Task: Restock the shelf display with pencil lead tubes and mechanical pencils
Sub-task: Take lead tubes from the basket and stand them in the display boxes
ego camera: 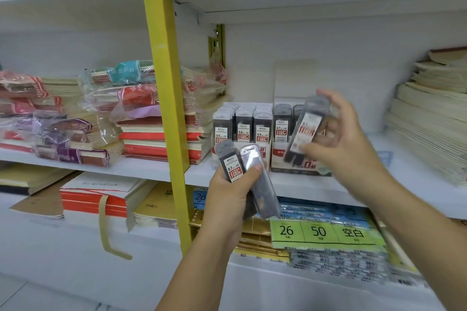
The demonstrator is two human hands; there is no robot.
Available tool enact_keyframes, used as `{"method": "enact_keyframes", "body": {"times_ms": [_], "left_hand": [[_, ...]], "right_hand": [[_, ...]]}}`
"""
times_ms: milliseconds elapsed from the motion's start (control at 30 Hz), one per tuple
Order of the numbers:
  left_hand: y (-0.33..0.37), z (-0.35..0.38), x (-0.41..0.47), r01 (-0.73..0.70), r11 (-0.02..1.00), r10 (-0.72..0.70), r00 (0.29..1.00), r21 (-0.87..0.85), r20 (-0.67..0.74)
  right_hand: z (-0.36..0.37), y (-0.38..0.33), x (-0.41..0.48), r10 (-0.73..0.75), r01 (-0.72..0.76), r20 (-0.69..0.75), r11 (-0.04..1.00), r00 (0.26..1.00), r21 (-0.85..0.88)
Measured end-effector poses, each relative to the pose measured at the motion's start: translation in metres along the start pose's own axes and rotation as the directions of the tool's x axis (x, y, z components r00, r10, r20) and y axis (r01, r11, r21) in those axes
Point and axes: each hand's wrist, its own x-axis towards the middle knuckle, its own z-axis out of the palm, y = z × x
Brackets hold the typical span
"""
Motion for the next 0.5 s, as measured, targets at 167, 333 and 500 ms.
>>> {"method": "enact_keyframes", "body": {"times_ms": [167,333,500], "left_hand": [[0.001,-0.004,0.009,-0.047,0.999,0.046,0.998,0.014,0.032],[0.001,-0.006,0.011,-0.055,0.998,0.054,0.997,0.007,0.052],[0.001,-0.008,0.01,-0.036,0.999,0.035,0.998,0.011,0.053]], "right_hand": [[-0.008,-0.01,0.05,-0.219,0.19,-0.021,0.889,0.976,-0.417],[0.003,0.011,0.071,-0.129,0.174,0.116,0.77,0.985,-0.614],[0.007,0.026,0.076,-0.099,0.156,0.121,0.653,0.988,-0.741]]}}
